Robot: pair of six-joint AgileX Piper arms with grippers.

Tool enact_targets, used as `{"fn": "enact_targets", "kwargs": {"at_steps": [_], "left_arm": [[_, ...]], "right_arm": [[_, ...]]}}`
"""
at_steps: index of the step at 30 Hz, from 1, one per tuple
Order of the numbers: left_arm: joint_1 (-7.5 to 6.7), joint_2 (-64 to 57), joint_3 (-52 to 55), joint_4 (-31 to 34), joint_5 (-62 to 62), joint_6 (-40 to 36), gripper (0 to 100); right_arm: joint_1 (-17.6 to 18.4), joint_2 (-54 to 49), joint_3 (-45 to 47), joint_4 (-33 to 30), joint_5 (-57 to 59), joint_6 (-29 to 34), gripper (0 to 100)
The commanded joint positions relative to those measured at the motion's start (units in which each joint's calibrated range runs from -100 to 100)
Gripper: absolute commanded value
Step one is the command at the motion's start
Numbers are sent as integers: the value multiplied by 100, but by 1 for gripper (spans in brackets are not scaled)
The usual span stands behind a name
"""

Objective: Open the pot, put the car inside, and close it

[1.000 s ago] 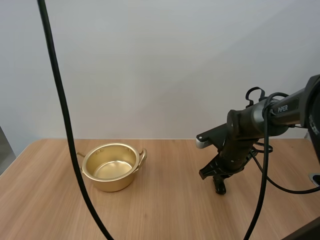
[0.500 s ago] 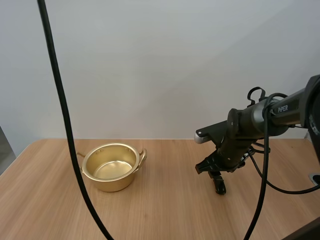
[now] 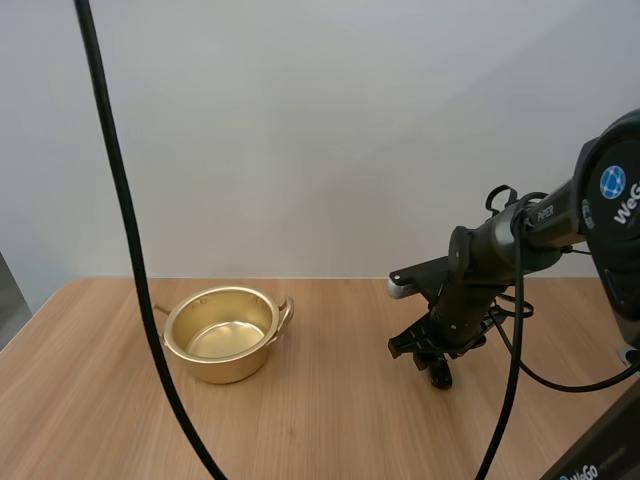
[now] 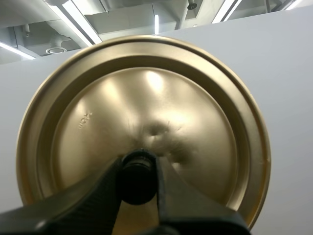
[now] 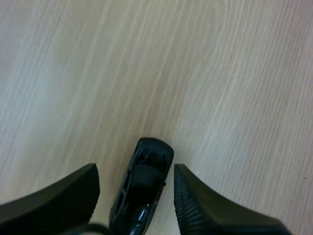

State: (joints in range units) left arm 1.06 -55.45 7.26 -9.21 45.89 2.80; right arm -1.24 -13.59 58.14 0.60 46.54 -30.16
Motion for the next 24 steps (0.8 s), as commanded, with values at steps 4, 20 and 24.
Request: {"fn": "enact_targets", "kwargs": {"at_steps": [4, 20, 24], "left_arm": [[1, -5, -6, 6, -2, 26, 0], [1, -5, -6, 6, -2, 26, 0], [1, -5, -6, 6, -2, 26, 0]], "right_arm": [[-1, 175, 0, -60, -104, -3, 77], [-1, 309, 0, -210, -412, -3, 24], [-1, 309, 0, -307, -425, -3, 0]]}}
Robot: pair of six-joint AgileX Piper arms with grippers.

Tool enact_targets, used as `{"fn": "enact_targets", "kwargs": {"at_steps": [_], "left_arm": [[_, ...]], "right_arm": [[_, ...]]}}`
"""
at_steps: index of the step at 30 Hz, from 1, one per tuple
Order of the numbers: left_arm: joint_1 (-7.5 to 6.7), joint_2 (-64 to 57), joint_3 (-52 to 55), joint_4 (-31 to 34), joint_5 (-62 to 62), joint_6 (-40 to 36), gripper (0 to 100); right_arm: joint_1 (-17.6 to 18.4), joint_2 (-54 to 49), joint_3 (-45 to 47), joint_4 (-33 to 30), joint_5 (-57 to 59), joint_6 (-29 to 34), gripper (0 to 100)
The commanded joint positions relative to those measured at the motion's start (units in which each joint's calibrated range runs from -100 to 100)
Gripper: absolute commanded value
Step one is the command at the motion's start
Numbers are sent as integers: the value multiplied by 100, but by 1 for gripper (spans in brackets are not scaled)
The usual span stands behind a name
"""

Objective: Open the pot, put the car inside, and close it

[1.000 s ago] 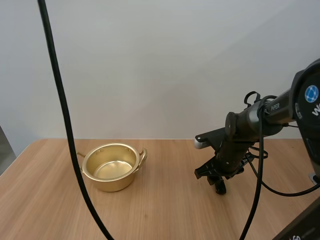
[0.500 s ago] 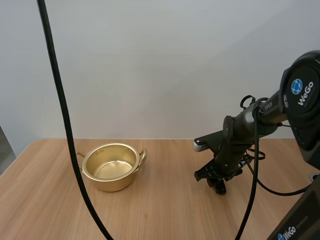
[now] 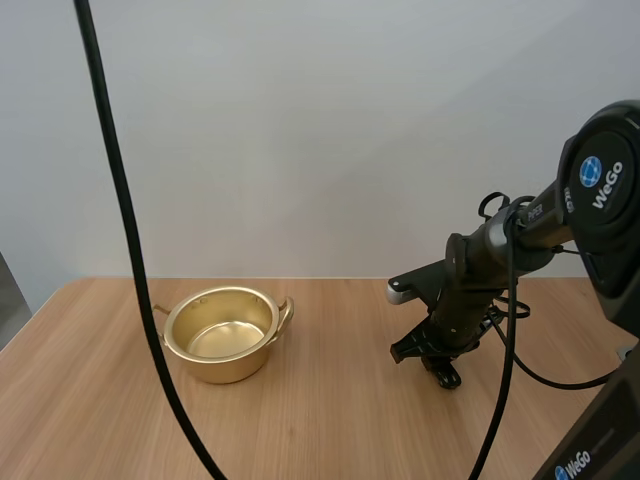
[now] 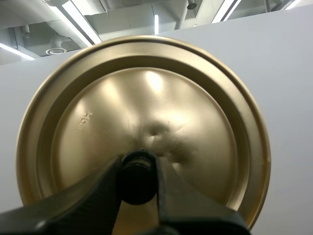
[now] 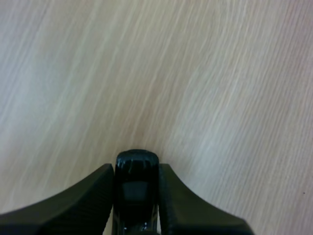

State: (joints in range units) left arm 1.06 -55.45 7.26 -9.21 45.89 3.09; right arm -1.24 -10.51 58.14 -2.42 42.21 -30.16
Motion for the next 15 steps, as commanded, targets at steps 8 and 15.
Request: {"fn": "enact_targets", "kwargs": {"at_steps": [8, 15], "left_arm": [[1, -5, -6, 6, -2, -3, 0], [1, -5, -6, 6, -2, -3, 0]], "right_arm": [[-1, -18, 0, -180, -27, -14, 0], [-1, -357, -413, 75, 105, -23, 0]]}}
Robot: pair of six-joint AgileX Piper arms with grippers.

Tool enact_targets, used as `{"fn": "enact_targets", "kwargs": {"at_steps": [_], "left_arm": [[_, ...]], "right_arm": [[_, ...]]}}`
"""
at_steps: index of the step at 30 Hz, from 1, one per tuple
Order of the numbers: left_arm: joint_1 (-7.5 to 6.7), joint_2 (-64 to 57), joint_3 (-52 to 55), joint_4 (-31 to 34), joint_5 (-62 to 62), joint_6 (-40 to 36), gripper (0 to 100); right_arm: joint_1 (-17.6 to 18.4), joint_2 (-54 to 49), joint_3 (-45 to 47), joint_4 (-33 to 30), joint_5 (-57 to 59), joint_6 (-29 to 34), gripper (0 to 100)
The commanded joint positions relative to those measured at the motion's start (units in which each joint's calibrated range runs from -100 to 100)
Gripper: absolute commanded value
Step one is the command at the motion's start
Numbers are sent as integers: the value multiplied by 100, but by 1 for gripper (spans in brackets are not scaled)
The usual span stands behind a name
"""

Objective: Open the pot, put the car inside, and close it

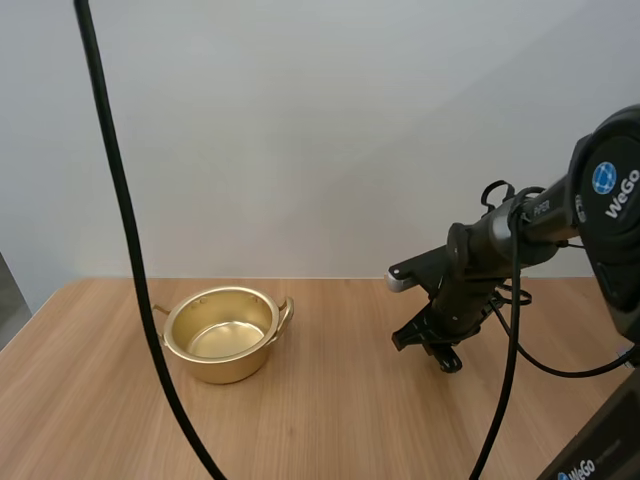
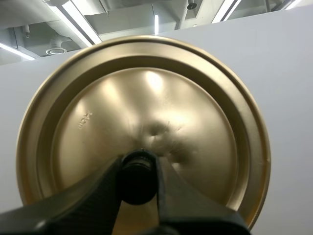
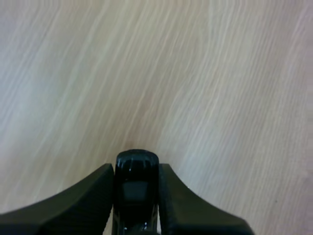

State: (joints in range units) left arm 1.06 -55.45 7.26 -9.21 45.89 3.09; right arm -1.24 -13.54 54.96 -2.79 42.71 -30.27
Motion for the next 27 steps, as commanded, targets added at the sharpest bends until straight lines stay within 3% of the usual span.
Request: {"fn": "enact_targets", "kwargs": {"at_steps": [1, 13, 27], "left_arm": [[1, -5, -6, 6, -2, -3, 0], [1, -5, -6, 43, -2, 6, 0], [1, -16, -6, 45, 149, 107, 0]], "right_arm": [[-1, -113, -173, 233, 81, -42, 0], [311, -686, -1579, 2084, 1820, -1330, 0], [1648, -664, -2266, 2380, 2021, -2066, 0]]}}
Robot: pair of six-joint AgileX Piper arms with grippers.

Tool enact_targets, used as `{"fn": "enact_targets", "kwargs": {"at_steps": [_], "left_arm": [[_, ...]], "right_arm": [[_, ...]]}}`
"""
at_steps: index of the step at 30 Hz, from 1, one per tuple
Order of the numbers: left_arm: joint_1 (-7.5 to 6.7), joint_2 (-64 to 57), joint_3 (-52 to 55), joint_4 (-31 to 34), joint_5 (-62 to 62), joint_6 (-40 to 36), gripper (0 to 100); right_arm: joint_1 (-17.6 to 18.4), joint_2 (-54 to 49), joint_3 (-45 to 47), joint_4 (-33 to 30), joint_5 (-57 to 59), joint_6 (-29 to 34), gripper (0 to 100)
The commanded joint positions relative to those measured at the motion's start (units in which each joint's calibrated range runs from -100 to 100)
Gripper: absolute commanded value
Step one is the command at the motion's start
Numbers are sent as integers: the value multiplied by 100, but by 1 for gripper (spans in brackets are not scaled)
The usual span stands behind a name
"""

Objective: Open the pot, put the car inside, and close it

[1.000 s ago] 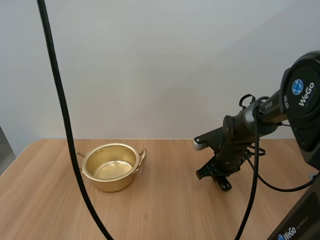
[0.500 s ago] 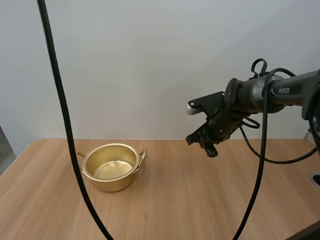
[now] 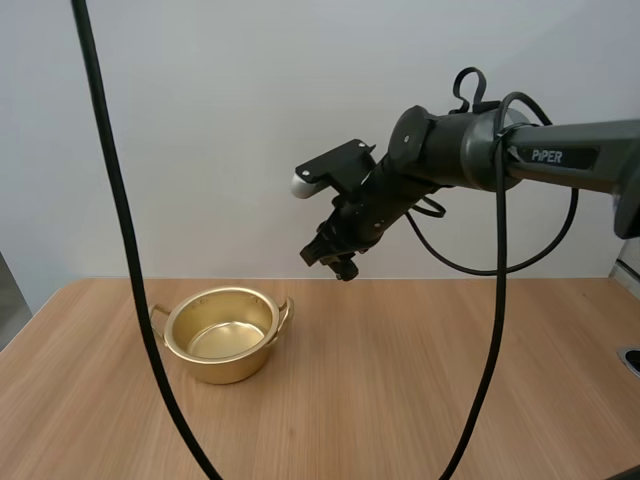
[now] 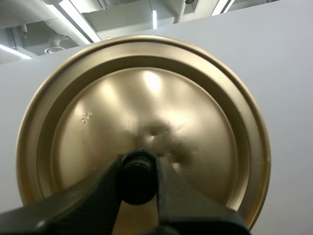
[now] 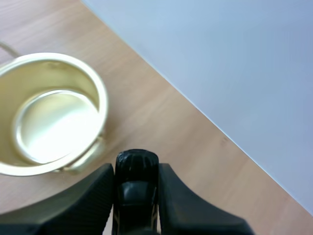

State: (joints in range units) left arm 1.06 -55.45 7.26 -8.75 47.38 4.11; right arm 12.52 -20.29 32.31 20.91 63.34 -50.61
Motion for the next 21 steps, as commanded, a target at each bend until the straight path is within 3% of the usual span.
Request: {"fn": "enact_targets", "kwargs": {"at_steps": [1, 8, 21], "left_arm": [[1, -27, -6, 0, 0, 5, 0], [1, -165, -48, -15, -55, 5, 0], [1, -281, -174, -29, 53, 5, 0]], "right_arm": [[394, 39, -1, 14, -89, -86, 0], [1022, 402, -5, -43, -748, -216, 0], [1471, 1049, -5, -107, -1849, -348, 0]]}}
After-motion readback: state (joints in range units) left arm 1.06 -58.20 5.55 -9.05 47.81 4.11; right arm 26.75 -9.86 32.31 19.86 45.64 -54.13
